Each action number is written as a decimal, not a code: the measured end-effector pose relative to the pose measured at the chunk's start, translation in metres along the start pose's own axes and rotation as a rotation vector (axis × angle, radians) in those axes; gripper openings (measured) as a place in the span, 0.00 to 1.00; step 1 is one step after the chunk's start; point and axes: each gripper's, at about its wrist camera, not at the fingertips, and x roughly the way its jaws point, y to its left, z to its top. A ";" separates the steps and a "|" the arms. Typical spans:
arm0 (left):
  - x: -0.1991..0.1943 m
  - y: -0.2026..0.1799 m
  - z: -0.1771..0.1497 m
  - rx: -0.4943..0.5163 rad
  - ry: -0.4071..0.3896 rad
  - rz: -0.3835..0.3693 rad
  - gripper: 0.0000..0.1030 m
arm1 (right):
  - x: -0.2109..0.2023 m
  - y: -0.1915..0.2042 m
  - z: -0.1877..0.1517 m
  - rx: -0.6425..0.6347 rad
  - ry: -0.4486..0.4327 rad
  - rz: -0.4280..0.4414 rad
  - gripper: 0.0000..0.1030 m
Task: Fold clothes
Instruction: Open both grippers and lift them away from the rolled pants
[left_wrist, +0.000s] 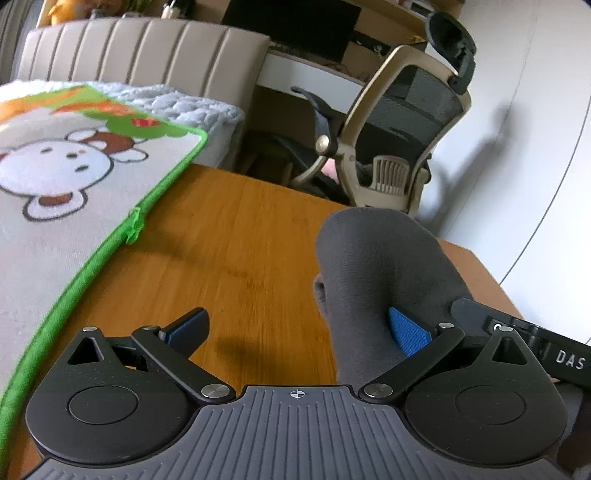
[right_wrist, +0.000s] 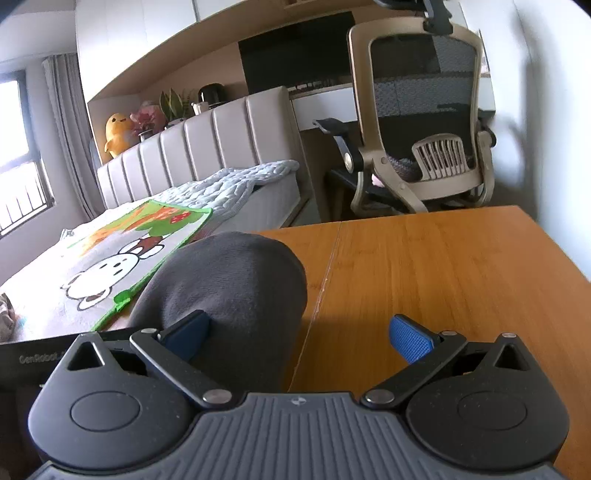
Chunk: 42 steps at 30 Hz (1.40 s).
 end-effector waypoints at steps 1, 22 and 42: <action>0.000 0.001 0.000 -0.004 0.000 -0.003 1.00 | 0.000 -0.001 0.000 0.004 0.000 0.003 1.00; 0.008 0.002 0.010 0.009 -0.044 0.025 1.00 | 0.005 0.007 0.001 -0.003 -0.030 -0.018 1.00; 0.019 0.000 0.021 0.065 -0.096 0.086 1.00 | 0.033 0.013 0.016 -0.045 -0.064 -0.026 1.00</action>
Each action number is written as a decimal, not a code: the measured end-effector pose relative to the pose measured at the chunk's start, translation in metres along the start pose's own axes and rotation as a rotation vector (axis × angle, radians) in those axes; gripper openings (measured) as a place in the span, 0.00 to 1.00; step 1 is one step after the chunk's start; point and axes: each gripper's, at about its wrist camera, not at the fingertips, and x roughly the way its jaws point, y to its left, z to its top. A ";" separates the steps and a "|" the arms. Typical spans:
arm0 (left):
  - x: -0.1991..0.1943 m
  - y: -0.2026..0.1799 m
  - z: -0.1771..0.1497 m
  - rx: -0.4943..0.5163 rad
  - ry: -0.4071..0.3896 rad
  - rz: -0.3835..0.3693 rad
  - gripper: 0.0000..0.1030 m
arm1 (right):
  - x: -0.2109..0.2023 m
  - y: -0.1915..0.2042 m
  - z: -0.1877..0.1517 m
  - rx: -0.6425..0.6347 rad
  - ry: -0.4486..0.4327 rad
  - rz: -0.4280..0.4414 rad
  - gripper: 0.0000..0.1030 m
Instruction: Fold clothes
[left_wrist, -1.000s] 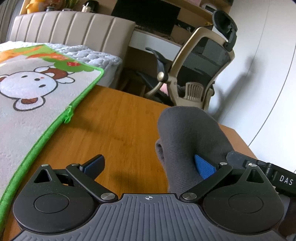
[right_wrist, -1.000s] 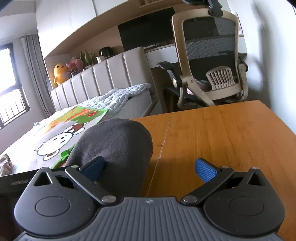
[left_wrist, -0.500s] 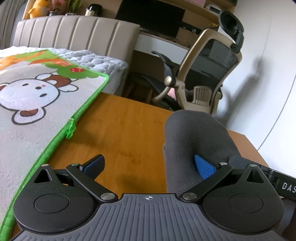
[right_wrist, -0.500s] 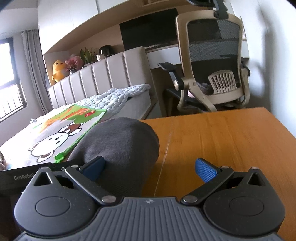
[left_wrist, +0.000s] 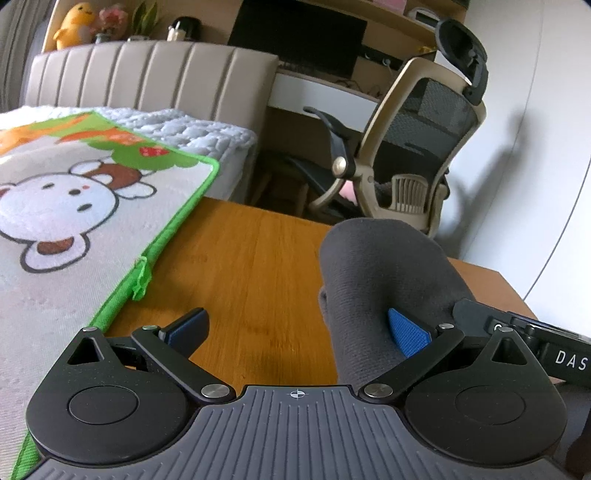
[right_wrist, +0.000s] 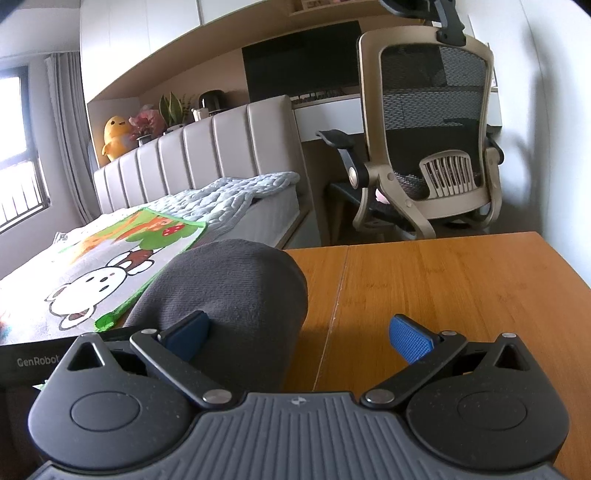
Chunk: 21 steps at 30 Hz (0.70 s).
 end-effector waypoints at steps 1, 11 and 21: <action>-0.003 -0.002 -0.001 0.013 -0.017 0.010 1.00 | -0.005 0.001 -0.002 -0.001 -0.029 -0.006 1.00; -0.047 -0.002 -0.021 -0.005 -0.127 0.037 1.00 | -0.050 -0.010 -0.021 0.079 -0.115 -0.046 1.00; -0.097 -0.028 -0.058 0.066 0.020 0.065 1.00 | -0.109 -0.003 -0.054 0.078 0.055 -0.048 1.00</action>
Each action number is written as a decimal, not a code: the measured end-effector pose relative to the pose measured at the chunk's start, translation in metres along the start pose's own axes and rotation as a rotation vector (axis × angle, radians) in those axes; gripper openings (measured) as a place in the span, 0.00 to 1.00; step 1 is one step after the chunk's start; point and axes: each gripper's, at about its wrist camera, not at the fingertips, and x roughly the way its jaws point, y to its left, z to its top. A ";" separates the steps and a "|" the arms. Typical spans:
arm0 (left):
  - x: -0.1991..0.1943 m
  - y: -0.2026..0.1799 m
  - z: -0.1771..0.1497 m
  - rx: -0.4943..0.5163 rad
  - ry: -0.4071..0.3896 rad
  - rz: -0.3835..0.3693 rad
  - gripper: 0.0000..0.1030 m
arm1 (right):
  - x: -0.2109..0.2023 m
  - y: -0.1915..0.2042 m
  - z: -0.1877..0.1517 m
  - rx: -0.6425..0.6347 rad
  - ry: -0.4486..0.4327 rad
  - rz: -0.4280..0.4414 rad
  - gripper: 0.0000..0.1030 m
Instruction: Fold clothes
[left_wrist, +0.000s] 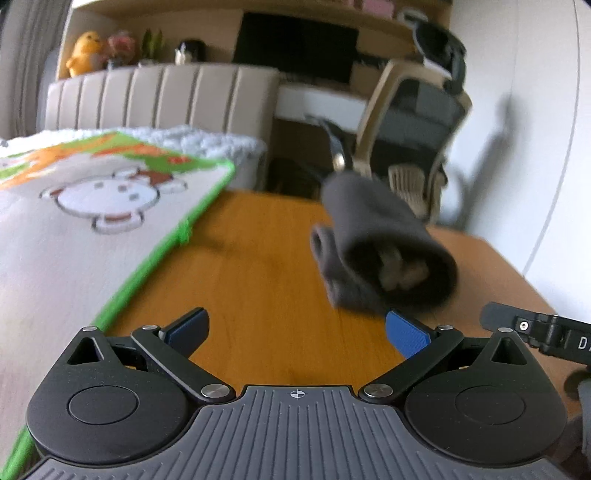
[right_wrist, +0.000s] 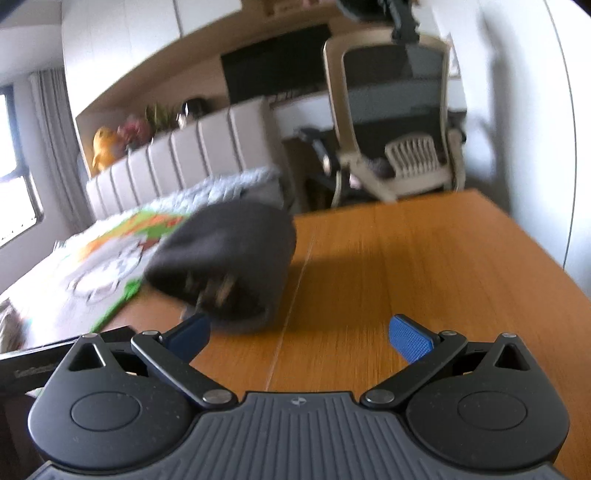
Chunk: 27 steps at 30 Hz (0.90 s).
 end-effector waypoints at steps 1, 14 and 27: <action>-0.006 -0.004 -0.004 0.016 0.006 0.010 1.00 | -0.007 0.001 -0.005 -0.004 0.019 -0.006 1.00; -0.009 -0.030 -0.019 0.158 0.101 0.071 1.00 | -0.023 0.009 -0.019 -0.058 0.125 -0.062 1.00; -0.009 -0.025 -0.018 0.112 0.114 0.071 1.00 | -0.018 0.006 -0.018 -0.042 0.139 -0.061 1.00</action>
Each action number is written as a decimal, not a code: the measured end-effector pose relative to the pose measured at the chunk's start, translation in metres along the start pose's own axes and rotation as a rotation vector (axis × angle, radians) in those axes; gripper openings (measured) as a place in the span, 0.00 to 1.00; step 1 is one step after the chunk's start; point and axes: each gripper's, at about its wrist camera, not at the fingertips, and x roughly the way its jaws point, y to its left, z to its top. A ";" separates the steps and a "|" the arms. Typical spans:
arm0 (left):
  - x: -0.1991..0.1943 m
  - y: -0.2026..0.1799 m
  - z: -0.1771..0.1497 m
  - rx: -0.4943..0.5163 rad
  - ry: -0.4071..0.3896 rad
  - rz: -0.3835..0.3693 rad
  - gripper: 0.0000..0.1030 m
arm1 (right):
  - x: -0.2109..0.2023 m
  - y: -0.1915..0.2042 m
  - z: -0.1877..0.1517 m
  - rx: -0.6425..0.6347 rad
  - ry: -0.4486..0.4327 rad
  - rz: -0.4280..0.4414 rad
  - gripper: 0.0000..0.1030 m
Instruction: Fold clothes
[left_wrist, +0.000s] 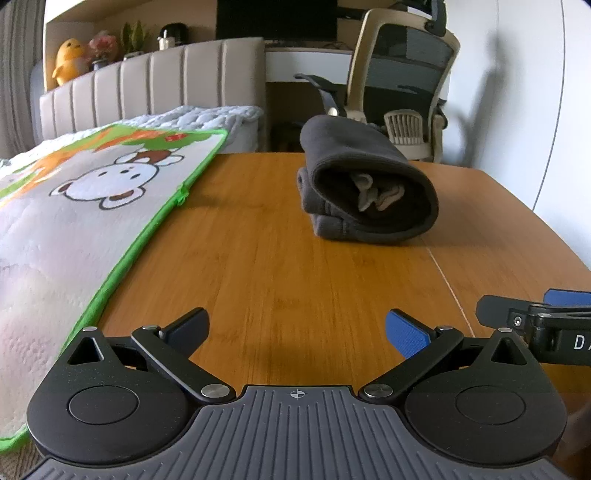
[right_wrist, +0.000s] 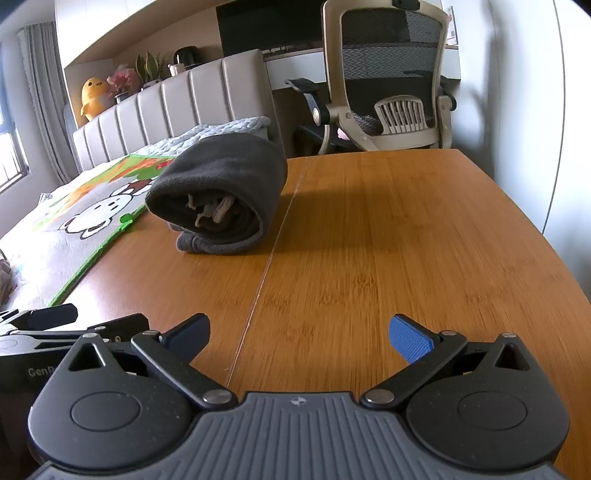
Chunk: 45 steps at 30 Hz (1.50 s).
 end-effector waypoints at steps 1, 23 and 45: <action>0.000 0.000 0.000 -0.002 0.002 0.000 1.00 | 0.000 0.000 0.000 0.001 0.001 0.000 1.00; 0.001 0.001 0.000 -0.013 0.008 -0.003 1.00 | 0.003 -0.001 0.001 0.014 0.013 0.005 1.00; 0.002 0.001 0.001 -0.016 0.015 0.006 1.00 | 0.004 -0.002 0.001 0.027 0.013 0.008 1.00</action>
